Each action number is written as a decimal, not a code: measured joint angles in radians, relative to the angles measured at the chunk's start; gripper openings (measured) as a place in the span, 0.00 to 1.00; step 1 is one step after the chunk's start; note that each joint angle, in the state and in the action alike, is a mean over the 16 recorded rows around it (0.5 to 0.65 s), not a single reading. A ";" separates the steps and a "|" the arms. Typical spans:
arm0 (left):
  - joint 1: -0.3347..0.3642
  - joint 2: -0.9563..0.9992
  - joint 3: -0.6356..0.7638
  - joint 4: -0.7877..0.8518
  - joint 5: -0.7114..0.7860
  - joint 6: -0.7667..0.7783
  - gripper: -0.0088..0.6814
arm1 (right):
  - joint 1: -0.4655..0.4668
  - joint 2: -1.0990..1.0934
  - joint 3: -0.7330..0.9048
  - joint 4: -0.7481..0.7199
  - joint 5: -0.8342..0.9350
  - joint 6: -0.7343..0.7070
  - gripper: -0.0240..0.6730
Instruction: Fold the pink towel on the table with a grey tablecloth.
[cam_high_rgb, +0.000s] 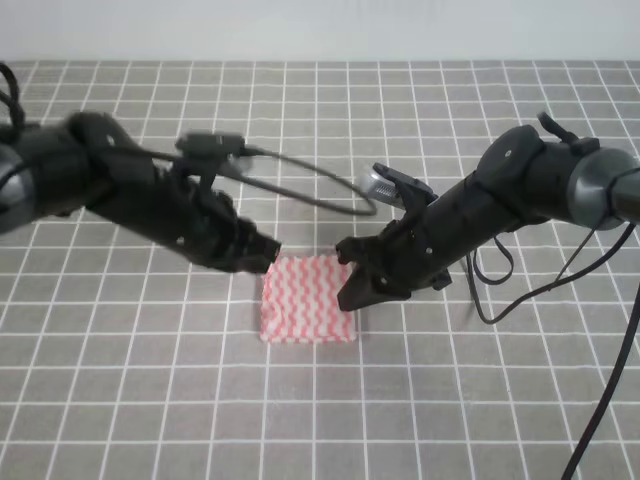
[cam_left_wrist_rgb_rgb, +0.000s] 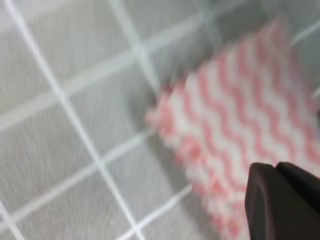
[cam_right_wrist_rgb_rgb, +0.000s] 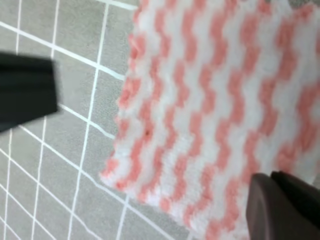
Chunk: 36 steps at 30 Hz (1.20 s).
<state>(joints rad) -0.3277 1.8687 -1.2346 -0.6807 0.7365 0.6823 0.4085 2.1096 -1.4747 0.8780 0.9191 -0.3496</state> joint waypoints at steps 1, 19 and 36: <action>0.000 0.000 -0.007 -0.001 0.007 0.000 0.01 | 0.000 0.000 0.000 -0.002 0.000 0.001 0.01; -0.023 0.089 -0.052 0.051 0.089 -0.020 0.01 | -0.002 0.004 -0.004 -0.016 -0.005 0.010 0.01; -0.023 0.061 -0.127 0.075 0.042 -0.033 0.01 | -0.003 0.009 -0.065 -0.007 -0.118 0.013 0.01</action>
<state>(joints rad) -0.3507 1.9293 -1.3616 -0.6056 0.7782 0.6492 0.4051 2.1183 -1.5400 0.8706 0.8016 -0.3370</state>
